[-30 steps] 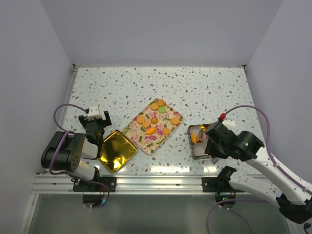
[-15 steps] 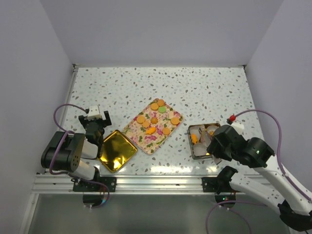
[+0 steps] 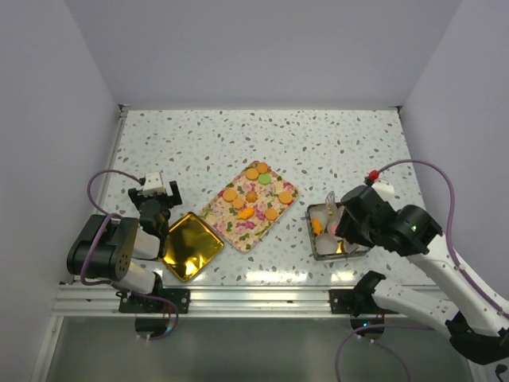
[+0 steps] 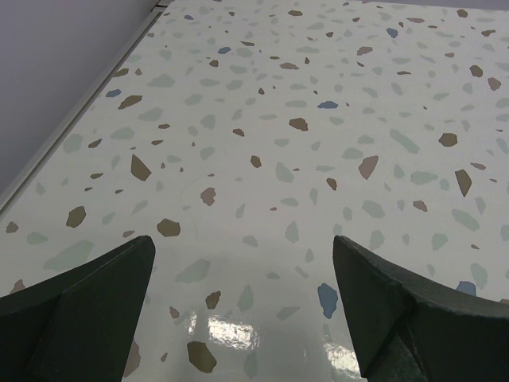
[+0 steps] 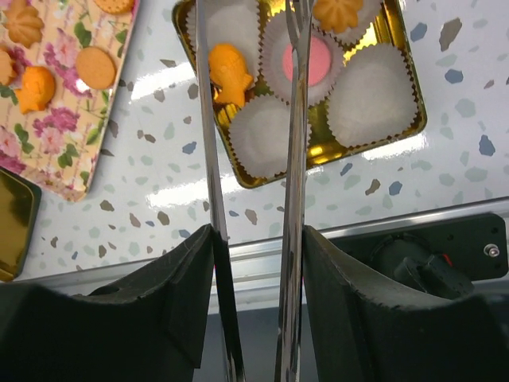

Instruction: Pack the cookies

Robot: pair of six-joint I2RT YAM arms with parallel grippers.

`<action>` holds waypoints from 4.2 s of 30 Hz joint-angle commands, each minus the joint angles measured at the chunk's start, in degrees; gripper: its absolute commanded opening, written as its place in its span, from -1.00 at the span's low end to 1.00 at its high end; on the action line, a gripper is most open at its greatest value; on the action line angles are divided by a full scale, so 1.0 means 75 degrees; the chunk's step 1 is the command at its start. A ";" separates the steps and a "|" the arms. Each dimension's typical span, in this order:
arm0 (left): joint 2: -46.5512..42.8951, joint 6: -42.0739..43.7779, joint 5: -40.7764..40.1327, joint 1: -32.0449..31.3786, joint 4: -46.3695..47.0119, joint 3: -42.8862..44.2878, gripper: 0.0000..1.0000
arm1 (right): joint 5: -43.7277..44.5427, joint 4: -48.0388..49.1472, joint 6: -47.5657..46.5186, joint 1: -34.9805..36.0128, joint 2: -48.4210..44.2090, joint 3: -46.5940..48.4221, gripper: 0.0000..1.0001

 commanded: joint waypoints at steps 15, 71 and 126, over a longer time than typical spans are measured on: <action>0.0024 0.0105 -0.0168 -0.0002 0.1002 0.0150 1.00 | -0.0694 0.0672 -0.1440 0.1691 0.4592 0.3162 0.00; 0.0024 0.0117 -0.0168 -0.0002 0.1002 0.0150 1.00 | -0.1269 0.0825 -0.0795 0.2783 0.7582 0.4663 -0.02; 0.0024 0.0105 -0.0157 -0.0002 0.1002 0.0150 1.00 | -0.0917 0.1258 -0.1755 0.2783 0.4676 0.2777 -0.01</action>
